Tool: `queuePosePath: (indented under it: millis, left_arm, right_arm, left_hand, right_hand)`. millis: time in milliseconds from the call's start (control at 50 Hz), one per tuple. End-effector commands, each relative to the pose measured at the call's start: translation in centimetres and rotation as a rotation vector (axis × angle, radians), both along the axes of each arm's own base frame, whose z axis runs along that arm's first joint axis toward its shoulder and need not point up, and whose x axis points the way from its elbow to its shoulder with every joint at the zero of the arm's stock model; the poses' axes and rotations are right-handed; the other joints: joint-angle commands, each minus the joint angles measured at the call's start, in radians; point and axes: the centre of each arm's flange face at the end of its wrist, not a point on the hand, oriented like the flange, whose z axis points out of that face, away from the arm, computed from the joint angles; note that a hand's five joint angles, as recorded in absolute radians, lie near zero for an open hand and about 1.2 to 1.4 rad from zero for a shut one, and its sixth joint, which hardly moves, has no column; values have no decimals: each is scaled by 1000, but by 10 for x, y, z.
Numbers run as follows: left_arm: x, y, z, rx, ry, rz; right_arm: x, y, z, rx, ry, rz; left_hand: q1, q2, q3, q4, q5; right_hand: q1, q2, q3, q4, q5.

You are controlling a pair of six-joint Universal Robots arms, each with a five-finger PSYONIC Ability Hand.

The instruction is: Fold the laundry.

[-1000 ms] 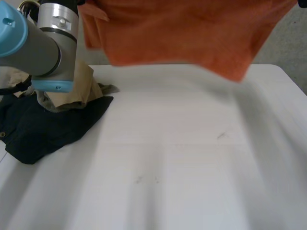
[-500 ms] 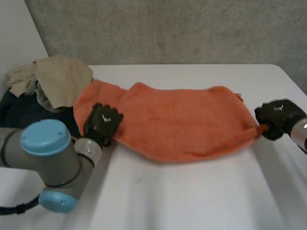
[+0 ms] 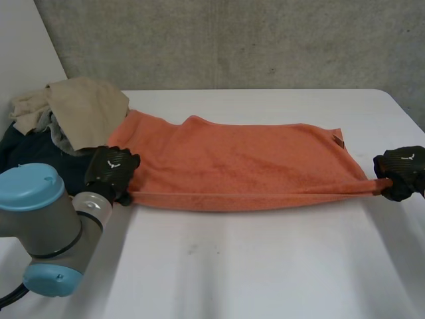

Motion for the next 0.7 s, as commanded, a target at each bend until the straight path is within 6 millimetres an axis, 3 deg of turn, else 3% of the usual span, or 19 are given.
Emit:
queuePosePath:
  millis: [20, 80, 160, 200, 220, 320, 380, 500, 640, 700]
  left_arm:
    - [12, -8, -1, 12, 14, 39]
    - [15, -10, -1, 12, 14, 52]
    - [17, -12, -2, 13, 14, 56]
    - [17, -12, -2, 13, 14, 59]
    - [17, -12, -2, 13, 14, 59]
    - [20, -9, 12, -12, 5, 66]
    - [19, 9, 31, 4, -1, 47]
    - [19, 62, 75, 103, -52, -15]
    - [27, 96, 66, 288, -302, -103]
    - [25, 97, 55, 312, -365, -132]
  right_arm:
    - [2, 1, -2, -3, -2, 4]
    - [1, 1, -2, -9, 0, 4]
    - [1, 0, -2, -11, 2, 4]
    - [1, 0, -2, -12, 4, 5]
    - [1, 0, -2, -13, 4, 7]
    - [-2, 2, -2, 5, 15, 1]
    - [-3, 7, 4, 27, 46, 16]
    - [-22, 39, 47, 99, 230, 52]
    - [-22, 82, 58, 292, 372, 207]
    - [-21, 87, 54, 315, 384, 224]
  left_hand:
    - [91, 101, 93, 110, 117]
    - [118, 128, 120, 137, 144]
    - [311, 321, 313, 330, 337]
    - [771, 780, 772, 789, 796]
    - [842, 852, 844, 861, 868]
    - [843, 853, 845, 862, 869]
    - [843, 853, 845, 862, 869]
    - [843, 853, 845, 862, 869]
    - [843, 853, 845, 862, 869]
    - [843, 853, 845, 862, 869]
  right_hand:
    - [409, 218, 208, 206, 237]
    - [409, 218, 208, 206, 237]
    - [409, 218, 208, 206, 237]
    - [409, 218, 208, 206, 237]
    - [409, 218, 208, 206, 237]
    - [409, 218, 208, 206, 237]
    - [409, 218, 208, 206, 237]
    - [409, 218, 208, 206, 237]
    - [409, 218, 208, 206, 237]
    - [409, 218, 208, 206, 237]
